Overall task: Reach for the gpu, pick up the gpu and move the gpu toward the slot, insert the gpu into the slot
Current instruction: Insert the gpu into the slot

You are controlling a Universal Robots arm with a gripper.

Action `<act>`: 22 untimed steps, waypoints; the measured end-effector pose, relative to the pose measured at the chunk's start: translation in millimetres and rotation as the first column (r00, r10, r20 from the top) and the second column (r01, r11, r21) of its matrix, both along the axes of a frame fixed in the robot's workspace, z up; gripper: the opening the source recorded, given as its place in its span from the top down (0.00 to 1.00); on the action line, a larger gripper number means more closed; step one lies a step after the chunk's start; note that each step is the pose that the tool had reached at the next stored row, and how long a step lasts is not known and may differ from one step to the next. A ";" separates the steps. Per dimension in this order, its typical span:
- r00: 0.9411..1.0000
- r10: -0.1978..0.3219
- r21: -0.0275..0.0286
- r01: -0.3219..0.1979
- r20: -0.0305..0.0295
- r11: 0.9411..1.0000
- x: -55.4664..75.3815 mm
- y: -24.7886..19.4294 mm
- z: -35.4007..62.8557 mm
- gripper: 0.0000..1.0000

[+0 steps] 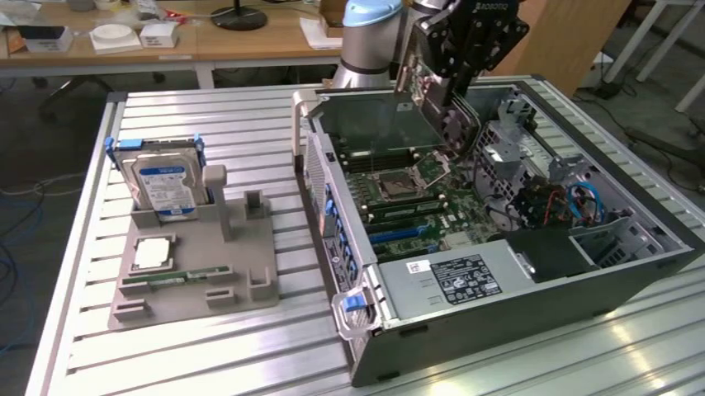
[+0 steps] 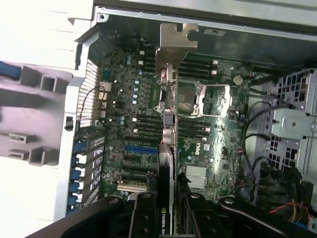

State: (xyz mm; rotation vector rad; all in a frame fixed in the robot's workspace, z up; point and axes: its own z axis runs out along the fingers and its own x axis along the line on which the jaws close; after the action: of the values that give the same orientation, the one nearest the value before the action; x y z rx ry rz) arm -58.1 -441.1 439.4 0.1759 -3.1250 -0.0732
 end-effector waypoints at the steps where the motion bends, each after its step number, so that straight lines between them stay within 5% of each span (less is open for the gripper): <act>1: 1.000 0.017 0.000 -0.017 0.000 1.000 0.0 0.0 -0.2 0.74; 13: 0.984 0.177 0.000 -0.177 0.000 0.984 0.0 -0.5 -1.8 0.74; 18: 0.972 0.236 0.000 -0.236 0.000 0.972 0.0 -0.9 -2.8 0.74; 22: 0.956 0.293 0.000 -0.293 0.000 0.956 0.0 -0.9 -3.6 0.74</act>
State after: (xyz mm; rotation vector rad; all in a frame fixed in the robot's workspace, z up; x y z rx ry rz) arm -58.1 -442.0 435.9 0.6356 -3.0579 -0.0698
